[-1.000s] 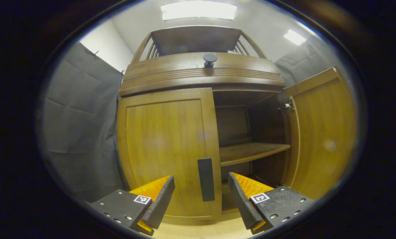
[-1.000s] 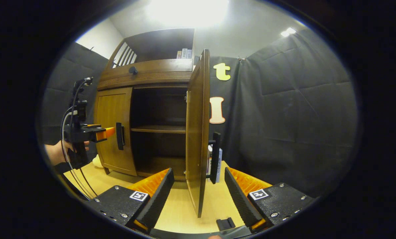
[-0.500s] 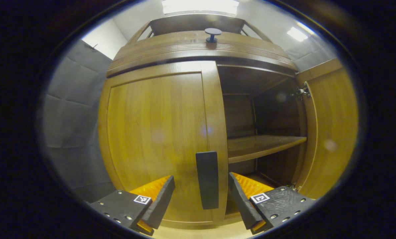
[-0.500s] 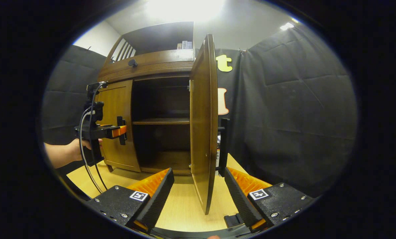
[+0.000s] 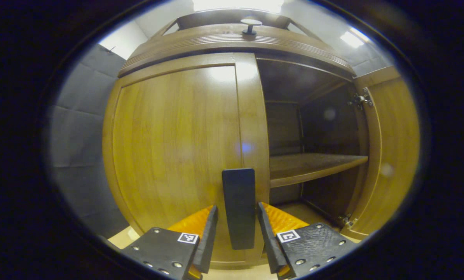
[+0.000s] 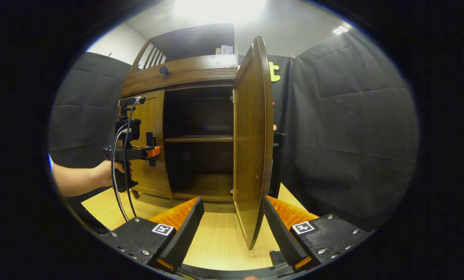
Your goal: Open the right door of the double-door shoe cabinet with the right hand, and open the left door with the left hand.
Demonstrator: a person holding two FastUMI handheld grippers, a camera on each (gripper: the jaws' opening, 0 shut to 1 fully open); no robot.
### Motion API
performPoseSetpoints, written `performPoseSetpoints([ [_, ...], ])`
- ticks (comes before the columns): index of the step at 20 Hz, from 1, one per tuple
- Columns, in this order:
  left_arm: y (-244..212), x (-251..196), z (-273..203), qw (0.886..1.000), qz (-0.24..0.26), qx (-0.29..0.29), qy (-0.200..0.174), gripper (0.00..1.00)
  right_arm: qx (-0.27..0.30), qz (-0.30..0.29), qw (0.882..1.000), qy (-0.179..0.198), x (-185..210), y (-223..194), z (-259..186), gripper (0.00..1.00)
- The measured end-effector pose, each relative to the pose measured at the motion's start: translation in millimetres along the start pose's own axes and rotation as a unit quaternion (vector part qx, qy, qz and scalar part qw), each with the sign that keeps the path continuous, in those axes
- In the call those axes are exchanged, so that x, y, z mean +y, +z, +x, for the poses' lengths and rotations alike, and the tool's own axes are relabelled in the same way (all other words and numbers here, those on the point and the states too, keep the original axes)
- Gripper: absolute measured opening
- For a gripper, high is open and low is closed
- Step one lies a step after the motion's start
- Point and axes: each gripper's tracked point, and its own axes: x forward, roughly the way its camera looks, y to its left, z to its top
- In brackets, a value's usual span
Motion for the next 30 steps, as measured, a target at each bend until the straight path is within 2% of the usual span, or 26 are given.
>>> performPoseSetpoints([
  [1, -3, -7, 2, 1.000, -0.005, 0.001, -0.020, 0.58, 0.001, 0.002, 1.000, 0.001, 0, 0, 0, 0.95],
  [4, -4, -7, -3, 1.000, -0.006, 0.008, -0.017, 0.35, 0.001, 0.006, 1.000, 0.003, 2, 0, -1, 0.95],
  [5, -3, -7, -4, 1.000, -0.011, 0.010, -0.016, 0.36, -0.001, 0.006, 1.000, 0.006, 3, 1, -2, 0.95],
  [7, -1, -8, -10, 1.000, -0.020, 0.012, -0.016, 0.21, -0.005, 0.006, 1.000, 0.009, 6, 3, -3, 0.95],
  [9, -1, -8, -16, 1.000, -0.020, 0.015, -0.018, 0.19, -0.007, 0.006, 1.000, 0.011, 8, 4, -6, 0.95],
  [12, -1, -5, -33, 0.999, -0.022, 0.019, -0.022, 0.24, -0.009, 0.009, 1.000, 0.016, 13, 5, -8, 0.95],
  [13, -1, -3, -41, 0.999, -0.023, 0.019, -0.023, 0.19, -0.010, 0.010, 1.000, 0.017, 15, 6, -10, 0.95],
  [14, -2, -2, -47, 0.999, -0.025, 0.020, -0.023, 0.24, -0.011, 0.009, 1.000, 0.018, 16, 7, -12, 0.95],
  [18, 0, 3, -69, 0.999, -0.028, 0.022, -0.023, 0.24, -0.014, 0.008, 1.000, 0.023, 23, 8, -19, 0.94],
  [19, 0, 4, -73, 0.999, -0.030, 0.022, -0.024, 0.19, -0.015, 0.008, 1.000, 0.024, 25, 9, -21, 0.93],
  [20, 2, 5, -76, 0.999, -0.030, 0.022, -0.025, 0.19, -0.015, 0.009, 1.000, 0.025, 27, 9, -23, 0.93],
  [21, 2, 7, -81, 0.999, -0.030, 0.022, -0.025, 0.24, -0.015, 0.009, 0.999, 0.026, 29, 9, -24, 0.94],
  [22, 0, 10, -90, 0.999, -0.030, 0.021, -0.026, 0.14, -0.016, 0.009, 0.999, 0.028, 31, 10, -26, 0.94],
  [23, 0, 13, -97, 0.999, -0.031, 0.021, -0.026, 0.19, -0.018, 0.010, 0.999, 0.028, 32, 10, -28, 0.94],
  [24, 1, 16, -103, 0.999, -0.032, 0.021, -0.025, 0.14, -0.020, 0.010, 0.999, 0.029, 32, 11, -31, 0.95],
  [29, 2, 31, -129, 0.999, -0.034, 0.022, -0.020, 0.14, -0.027, 0.009, 0.999, 0.032, 40, 14, -41, 0.94],
  [30, 3, 34, -136, 0.999, -0.034, 0.022, -0.019, 0.19, -0.026, 0.009, 0.999, 0.034, 42, 13, -41, 0.94],
])
